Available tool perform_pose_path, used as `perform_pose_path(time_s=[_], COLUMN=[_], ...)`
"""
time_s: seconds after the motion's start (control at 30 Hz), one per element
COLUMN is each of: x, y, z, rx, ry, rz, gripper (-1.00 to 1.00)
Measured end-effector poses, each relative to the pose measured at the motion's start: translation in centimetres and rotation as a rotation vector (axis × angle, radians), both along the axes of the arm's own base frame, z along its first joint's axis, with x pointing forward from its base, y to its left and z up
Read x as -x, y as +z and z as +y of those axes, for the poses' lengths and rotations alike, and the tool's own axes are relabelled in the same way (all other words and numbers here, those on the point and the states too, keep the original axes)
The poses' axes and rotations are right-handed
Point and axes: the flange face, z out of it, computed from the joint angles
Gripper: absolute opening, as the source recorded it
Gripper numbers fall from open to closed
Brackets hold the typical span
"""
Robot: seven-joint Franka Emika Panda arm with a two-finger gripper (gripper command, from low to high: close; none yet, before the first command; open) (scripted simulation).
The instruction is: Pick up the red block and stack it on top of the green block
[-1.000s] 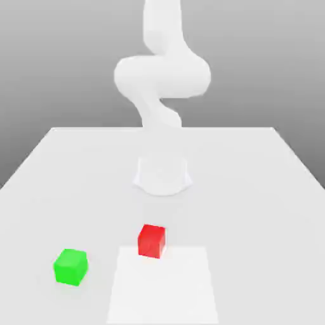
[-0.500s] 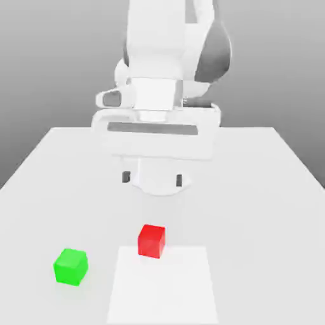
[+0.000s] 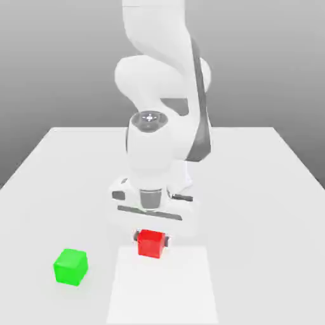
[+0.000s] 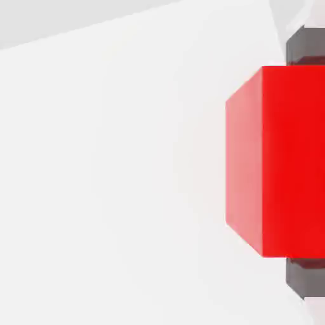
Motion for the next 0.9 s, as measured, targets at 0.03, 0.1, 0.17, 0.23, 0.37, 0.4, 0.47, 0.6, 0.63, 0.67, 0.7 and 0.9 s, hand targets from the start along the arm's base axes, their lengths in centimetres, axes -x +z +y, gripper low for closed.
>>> perform_pose_path(time_s=[0.03,0.1,0.17,0.23,0.37,0.4,0.47,0.6,0.63,0.67,0.7,0.9], x=[0.0,0.0,-0.2,-0.3,-0.1,-0.2,-1.7,-4.8,-5.2,-5.4,-5.6,-6.3], y=[0.0,0.0,1.2,2.6,5.5,6.1,7.0,8.7,9.1,9.5,9.8,4.3], z=[0.0,0.0,0.0,0.0,0.0,-0.2,-2.2,-8.7,-11.1,-13.6,-15.8,-16.9], rx=[0.000,0.000,0.002,0.003,0.002,0.000,-0.009,-0.018,-0.016,-0.012,-0.007,-0.001], ry=[0.000,0.000,-0.001,-0.002,-0.001,-0.007,-0.063,-0.218,-0.271,-0.325,-0.370,-0.381], rz=[0.000,0.000,-0.001,-0.001,0.000,0.000,-0.002,-0.004,-0.004,-0.003,-0.002,0.000], gripper=[-1.00,-1.00,-1.00,-1.00,-1.00,-1.00,-1.00,-1.00,-1.00,-1.00,-1.00,1.00])
